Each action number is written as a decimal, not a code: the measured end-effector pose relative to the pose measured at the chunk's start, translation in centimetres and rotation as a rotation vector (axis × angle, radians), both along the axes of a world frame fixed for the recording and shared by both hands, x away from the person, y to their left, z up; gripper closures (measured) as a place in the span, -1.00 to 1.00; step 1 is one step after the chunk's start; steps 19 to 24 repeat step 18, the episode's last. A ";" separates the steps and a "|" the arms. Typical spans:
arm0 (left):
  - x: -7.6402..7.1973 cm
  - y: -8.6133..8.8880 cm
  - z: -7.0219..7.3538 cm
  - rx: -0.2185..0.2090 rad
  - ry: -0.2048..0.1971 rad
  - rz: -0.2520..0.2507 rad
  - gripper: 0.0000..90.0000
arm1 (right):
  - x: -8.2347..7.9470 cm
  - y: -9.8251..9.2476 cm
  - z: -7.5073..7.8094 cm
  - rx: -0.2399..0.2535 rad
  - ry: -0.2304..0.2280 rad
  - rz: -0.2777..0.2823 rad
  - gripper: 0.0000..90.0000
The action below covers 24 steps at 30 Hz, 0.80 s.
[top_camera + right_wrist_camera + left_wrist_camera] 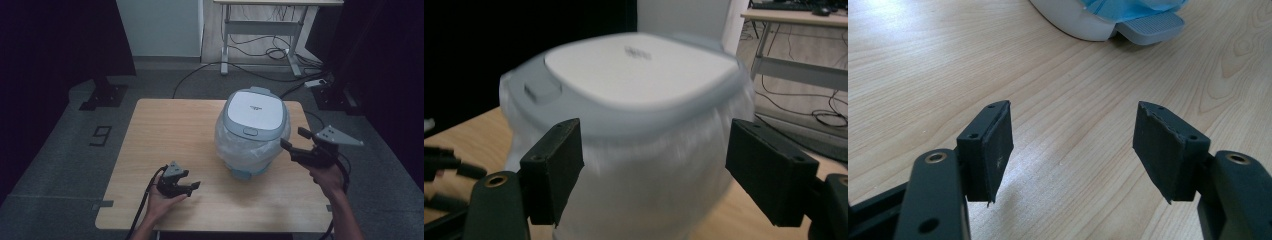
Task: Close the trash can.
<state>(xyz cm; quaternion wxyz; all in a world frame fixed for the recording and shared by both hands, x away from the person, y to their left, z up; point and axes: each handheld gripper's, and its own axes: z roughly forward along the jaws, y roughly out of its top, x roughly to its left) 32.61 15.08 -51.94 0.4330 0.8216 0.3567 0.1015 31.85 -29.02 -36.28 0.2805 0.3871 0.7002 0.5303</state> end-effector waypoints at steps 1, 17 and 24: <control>0.0 0.0 0.0 0.001 0.001 0.001 -0.29 | -0.5 -0.5 -0.7 0.008 0.005 -0.005 -0.50; 0.1 0.3 0.0 0.002 -0.001 0.013 -0.29 | -2.9 -3.2 -9.7 0.004 0.095 -0.058 -0.50; 0.1 0.4 0.0 0.001 -0.001 0.014 -0.29 | -2.9 -3.2 -9.7 0.002 0.092 -0.057 -0.50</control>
